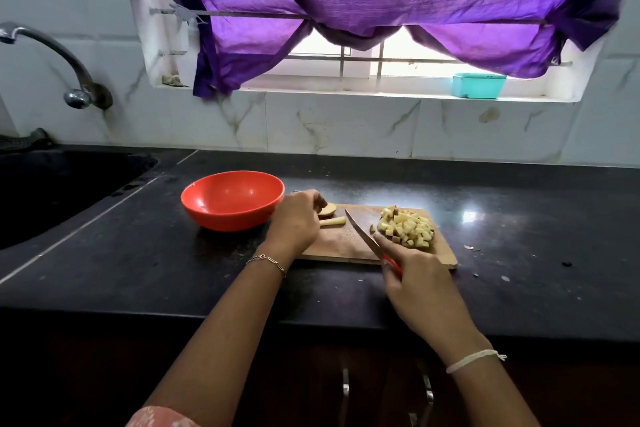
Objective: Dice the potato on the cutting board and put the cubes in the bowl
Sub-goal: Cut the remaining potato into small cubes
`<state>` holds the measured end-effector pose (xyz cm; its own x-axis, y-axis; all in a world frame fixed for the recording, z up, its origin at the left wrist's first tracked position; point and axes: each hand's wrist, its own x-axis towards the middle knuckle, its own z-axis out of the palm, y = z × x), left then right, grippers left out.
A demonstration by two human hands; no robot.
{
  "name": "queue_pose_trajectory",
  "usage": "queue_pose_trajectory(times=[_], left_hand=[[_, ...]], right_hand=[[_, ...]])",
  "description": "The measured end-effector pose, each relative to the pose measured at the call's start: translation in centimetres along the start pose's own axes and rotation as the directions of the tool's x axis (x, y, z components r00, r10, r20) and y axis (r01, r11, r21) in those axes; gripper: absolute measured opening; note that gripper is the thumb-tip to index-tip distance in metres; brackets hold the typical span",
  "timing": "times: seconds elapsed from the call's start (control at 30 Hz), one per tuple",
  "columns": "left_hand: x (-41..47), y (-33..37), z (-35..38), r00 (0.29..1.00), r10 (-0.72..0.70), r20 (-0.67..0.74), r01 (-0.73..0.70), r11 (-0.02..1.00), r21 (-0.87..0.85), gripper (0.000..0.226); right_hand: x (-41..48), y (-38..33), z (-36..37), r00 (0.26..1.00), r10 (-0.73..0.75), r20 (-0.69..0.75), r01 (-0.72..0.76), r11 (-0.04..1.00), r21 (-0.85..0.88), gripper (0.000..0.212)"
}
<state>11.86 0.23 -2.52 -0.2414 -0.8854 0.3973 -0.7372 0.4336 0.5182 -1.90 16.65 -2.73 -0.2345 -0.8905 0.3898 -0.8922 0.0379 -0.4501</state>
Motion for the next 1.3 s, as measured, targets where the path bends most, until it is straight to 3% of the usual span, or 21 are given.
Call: queue_pose_trajectory(times=[0.17,0.37,0.5,0.67,0.97,1.1,1.3], left_hand=[[-0.5,0.1,0.6,0.993,0.075,0.088,-0.088,0.986,0.145,0.022],[-0.2,0.4,0.3,0.986,0.073,0.150,-0.092,0.988,0.126,0.020],[-0.4,0.8,0.6,0.968,0.107,0.226,-0.115,0.993,0.022,0.019],[-0.6,0.6,1.3,0.977,0.106,0.187,-0.098,0.994,-0.051,0.018],[-0.6,1.1,1.4,0.971,0.033,0.237,-0.018,0.998,-0.063,0.003],[-0.5,0.9,1.5,0.966,0.031,0.256,-0.012,0.997,-0.078,0.016],[0.0,0.8,2.0,0.958,0.029,0.287,0.002,0.994,-0.107,0.011]], right_hand=[[0.2,-0.1,0.8,0.999,-0.001,0.049,0.009,0.985,-0.173,0.056],[0.6,0.8,1.1,0.999,0.053,0.013,-0.046,0.946,-0.321,0.058],[0.9,0.9,1.2,0.998,0.065,-0.018,-0.067,0.950,-0.307,0.057],[0.2,1.1,1.2,0.999,0.004,-0.034,-0.011,0.979,-0.202,0.058],[-0.8,0.9,1.8,0.998,-0.042,-0.048,0.031,0.979,-0.203,0.055],[-0.6,0.8,2.0,0.998,-0.046,-0.031,0.037,0.968,-0.247,0.058],[0.2,-0.3,2.2,0.997,-0.068,0.025,0.073,0.931,-0.357,0.055]])
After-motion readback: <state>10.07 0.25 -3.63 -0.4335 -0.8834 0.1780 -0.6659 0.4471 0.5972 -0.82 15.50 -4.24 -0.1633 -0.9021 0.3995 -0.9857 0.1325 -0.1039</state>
